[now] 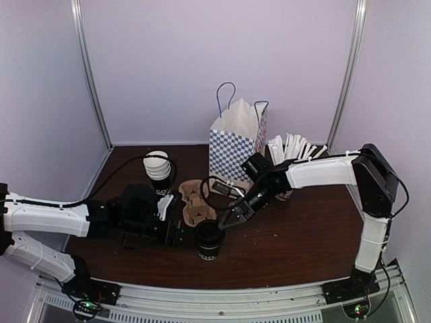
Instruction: Pack the takeout coffee
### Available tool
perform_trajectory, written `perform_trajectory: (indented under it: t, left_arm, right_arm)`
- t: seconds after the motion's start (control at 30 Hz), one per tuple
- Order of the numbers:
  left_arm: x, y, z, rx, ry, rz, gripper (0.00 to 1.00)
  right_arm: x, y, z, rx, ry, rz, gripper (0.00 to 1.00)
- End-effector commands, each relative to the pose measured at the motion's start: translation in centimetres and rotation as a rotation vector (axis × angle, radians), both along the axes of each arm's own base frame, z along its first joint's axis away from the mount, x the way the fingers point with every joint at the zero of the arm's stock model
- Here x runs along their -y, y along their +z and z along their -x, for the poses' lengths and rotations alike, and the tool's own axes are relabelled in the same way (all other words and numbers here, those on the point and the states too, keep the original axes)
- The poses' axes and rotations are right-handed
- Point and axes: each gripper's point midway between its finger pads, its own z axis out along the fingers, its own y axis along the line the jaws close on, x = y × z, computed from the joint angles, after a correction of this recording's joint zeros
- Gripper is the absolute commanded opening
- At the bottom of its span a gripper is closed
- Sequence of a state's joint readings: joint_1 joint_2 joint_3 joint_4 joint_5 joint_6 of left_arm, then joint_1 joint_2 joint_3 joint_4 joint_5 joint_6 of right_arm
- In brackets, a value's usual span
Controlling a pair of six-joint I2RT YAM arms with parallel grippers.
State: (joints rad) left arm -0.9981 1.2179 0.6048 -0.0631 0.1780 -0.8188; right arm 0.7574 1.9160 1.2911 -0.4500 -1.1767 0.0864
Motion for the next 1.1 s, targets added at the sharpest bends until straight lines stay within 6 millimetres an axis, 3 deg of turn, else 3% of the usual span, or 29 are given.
perform_trajectory:
  t: [0.0,0.3,0.57,0.83,1.07]
  left_arm:
    - [-0.4,0.9,-1.6,0.065,0.0,-0.036,0.67]
    - [0.4,0.8,-4.0,0.089,-0.021,-0.063,0.67]
    - [2.2,1.2,-5.4,0.105,-0.056,-0.047,0.66]
    - [3.3,1.8,-5.7,0.112,-0.082,-0.023,0.67]
    - [3.7,1.7,-5.8,0.108,-0.096,-0.021,0.66]
  right_arm:
    - [0.4,2.5,2.0,0.021,0.036,-0.057,0.57]
    - [1.2,2.7,3.9,0.023,0.052,-0.037,0.57]
    - [2.4,2.2,3.6,0.072,0.026,0.019,0.57]
    - [4.0,1.0,0.4,0.064,-0.102,0.081,0.51]
    - [3.7,0.5,-0.3,0.031,-0.132,0.073,0.42]
